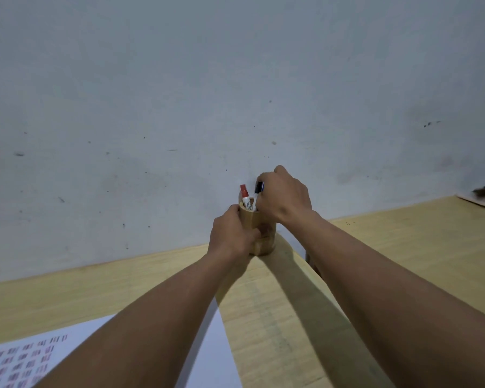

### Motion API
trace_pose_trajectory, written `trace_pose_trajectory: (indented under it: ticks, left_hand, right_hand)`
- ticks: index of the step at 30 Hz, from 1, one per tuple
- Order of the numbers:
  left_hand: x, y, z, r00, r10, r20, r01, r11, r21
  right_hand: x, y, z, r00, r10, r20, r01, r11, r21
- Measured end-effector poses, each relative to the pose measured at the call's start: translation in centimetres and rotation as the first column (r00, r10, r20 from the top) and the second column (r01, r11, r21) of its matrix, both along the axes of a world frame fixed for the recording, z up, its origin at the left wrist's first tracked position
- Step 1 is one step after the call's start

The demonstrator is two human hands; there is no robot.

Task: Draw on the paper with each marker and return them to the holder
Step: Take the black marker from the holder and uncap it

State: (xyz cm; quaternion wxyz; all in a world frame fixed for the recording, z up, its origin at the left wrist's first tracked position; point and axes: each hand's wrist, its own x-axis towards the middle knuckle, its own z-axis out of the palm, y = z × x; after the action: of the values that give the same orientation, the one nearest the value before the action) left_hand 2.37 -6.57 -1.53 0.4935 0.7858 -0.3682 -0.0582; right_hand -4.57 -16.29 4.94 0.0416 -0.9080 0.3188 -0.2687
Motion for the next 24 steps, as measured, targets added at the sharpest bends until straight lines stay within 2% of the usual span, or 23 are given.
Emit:
trace_pose_trajectory:
  ticks: [4, 11, 15, 19, 24]
  left_hand:
    - [-0.1, -0.1, -0.1, 1.000, 0.006, 0.002, -0.006, 1.000, -0.005]
    - [-0.3, -0.1, 0.0, 0.999, 0.020, -0.042, -0.021, 0.999, -0.028]
    - [-0.2, -0.2, -0.2, 0.999, 0.022, -0.049, -0.024, 0.999, -0.036]
    - [-0.4, -0.1, 0.1, 0.999, 0.022, -0.047, -0.023, 0.999, -0.026]
    - [-0.9, 0.3, 0.0, 0.996, 0.005, -0.086, -0.010, 0.998, -0.059]
  right_hand:
    - [-0.3, -0.1, 0.1, 1.000, 0.019, -0.015, -0.019, 1.000, -0.010]
    - [-0.4, -0.4, -1.2, 0.988, 0.084, 0.133, -0.109, 0.975, 0.193]
    - [0.1, -0.4, -1.3, 0.973, 0.056, 0.224, -0.123, 0.946, 0.299]
    - [0.3, -0.5, -1.2, 0.949, -0.041, 0.312, -0.118, 0.873, 0.473]
    - [-0.7, -0.5, 0.1, 0.912, -0.068, 0.404, -0.153, 0.858, 0.491]
